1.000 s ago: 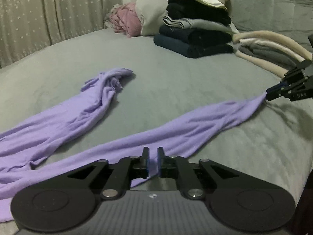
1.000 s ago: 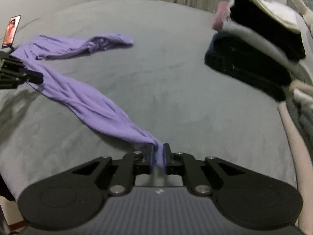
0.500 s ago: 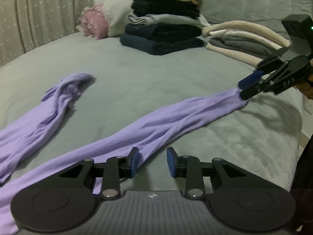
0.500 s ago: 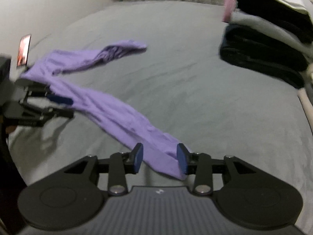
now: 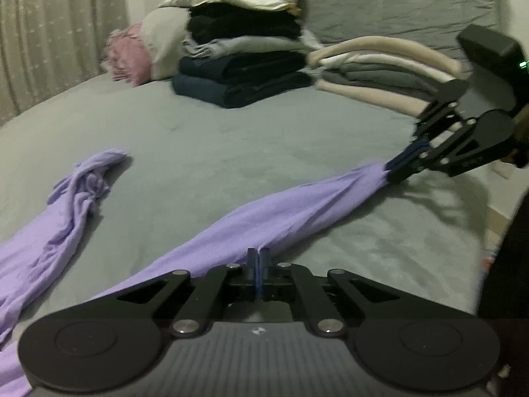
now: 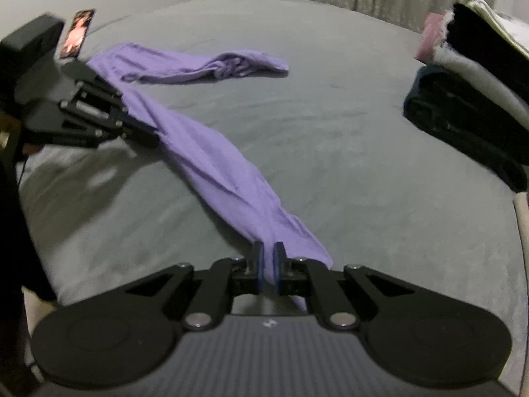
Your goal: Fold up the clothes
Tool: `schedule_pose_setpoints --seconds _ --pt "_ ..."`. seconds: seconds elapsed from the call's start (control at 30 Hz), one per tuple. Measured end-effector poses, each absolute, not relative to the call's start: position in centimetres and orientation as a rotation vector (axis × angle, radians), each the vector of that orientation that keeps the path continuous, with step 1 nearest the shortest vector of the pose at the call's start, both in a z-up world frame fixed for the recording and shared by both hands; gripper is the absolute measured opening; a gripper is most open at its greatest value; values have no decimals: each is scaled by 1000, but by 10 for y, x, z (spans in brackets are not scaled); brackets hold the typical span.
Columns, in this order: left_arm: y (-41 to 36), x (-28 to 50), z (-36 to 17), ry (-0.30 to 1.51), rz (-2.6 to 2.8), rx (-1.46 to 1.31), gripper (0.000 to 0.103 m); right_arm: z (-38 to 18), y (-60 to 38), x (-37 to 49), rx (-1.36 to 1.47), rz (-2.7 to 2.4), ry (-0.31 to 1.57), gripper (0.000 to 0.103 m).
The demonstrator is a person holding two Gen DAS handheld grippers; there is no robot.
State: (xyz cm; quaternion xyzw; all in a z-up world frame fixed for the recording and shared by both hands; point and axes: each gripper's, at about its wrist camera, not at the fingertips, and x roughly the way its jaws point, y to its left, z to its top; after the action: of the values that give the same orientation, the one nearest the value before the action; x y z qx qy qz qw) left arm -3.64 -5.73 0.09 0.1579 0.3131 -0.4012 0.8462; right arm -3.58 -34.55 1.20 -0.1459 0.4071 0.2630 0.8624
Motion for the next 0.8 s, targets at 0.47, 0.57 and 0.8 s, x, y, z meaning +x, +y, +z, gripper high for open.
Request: schedule_pose_setpoints --seconds 0.47,0.57,0.8 --pt "-27 -64 -4 824 -1105 400 25 14 -365 -26 -168 514 882 40" --pt "-19 -63 1 812 -1108 395 38 6 -374 -9 -85 396 909 40" --pt "3 -32 4 798 -880 318 45 -12 -367 3 -91 380 949 11"
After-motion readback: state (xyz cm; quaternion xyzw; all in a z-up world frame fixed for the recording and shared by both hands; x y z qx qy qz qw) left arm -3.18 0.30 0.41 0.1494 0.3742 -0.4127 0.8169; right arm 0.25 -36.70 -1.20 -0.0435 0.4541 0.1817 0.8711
